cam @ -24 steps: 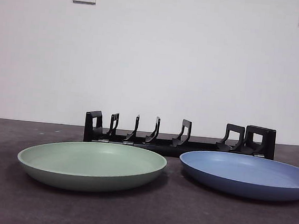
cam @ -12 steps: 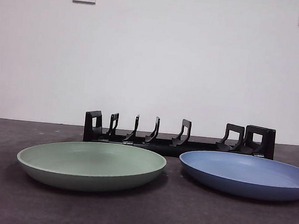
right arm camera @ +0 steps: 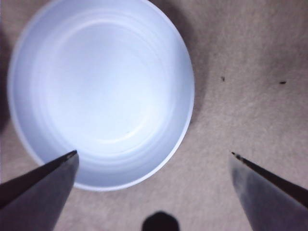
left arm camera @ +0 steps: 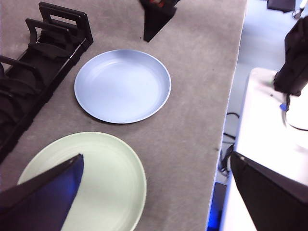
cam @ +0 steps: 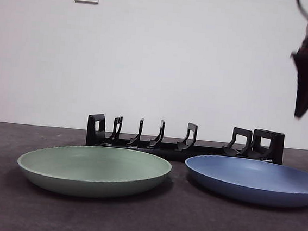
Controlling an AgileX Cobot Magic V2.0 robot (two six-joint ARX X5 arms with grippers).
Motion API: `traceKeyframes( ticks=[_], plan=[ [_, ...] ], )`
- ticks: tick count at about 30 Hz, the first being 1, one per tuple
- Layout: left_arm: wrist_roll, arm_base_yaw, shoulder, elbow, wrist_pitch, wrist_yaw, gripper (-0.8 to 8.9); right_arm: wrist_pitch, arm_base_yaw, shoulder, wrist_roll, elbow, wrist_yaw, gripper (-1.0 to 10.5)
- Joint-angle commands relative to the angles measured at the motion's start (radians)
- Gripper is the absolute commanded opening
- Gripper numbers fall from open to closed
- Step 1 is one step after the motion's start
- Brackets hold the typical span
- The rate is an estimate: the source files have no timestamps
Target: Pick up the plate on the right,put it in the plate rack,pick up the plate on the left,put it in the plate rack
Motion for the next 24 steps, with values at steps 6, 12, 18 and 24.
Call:
traceKeyframes(
  ticks=[6,12,18,24],
  plan=[
    [0.115,-0.046,-0.001,0.0,0.045,-0.038,6.91,0.077,0.001,0.12,0.007,0.003,0.028,6.6],
    [0.142,-0.063,0.0,0.0,0.067,-0.035,6.91,0.129,0.001,0.178,0.02,0.003,0.038,6.3],
    [0.141,-0.069,0.0,0.0,0.067,-0.035,6.91,0.171,0.001,0.209,0.031,0.003,0.037,6.1],
    [0.141,-0.069,0.003,0.0,0.067,-0.035,6.91,0.186,0.001,0.238,0.034,0.003,0.037,5.6]
  ],
)
